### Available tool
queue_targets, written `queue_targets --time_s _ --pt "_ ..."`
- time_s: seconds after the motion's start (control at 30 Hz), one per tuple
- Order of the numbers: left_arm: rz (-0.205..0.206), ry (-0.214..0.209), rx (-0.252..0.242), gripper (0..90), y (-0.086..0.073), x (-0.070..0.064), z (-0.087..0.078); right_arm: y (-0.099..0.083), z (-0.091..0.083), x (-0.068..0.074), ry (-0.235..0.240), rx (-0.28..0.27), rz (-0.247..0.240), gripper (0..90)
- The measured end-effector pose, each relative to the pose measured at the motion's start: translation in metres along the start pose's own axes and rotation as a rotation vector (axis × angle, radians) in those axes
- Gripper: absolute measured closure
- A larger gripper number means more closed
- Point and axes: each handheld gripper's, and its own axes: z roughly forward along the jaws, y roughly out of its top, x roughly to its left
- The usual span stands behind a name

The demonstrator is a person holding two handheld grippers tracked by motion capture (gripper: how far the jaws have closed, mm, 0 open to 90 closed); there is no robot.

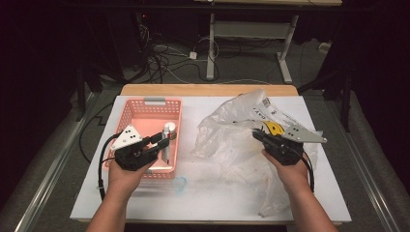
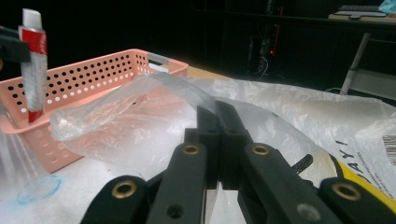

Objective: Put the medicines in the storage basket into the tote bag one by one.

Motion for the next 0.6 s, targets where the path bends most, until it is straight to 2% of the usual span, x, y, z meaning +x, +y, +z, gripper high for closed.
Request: queue_targets --time_s 0.27,0.6 --pt "0.024 -0.046 -0.039 67.7 0.009 -0.016 -0.005 0.002 -0.002 0.001 0.008 -0.007 -0.001 90.0" --pt "0.03 -0.117 -0.061 67.6 0.01 -0.033 0.004 0.004 -0.004 0.002 0.008 -0.016 -0.004 90.0"
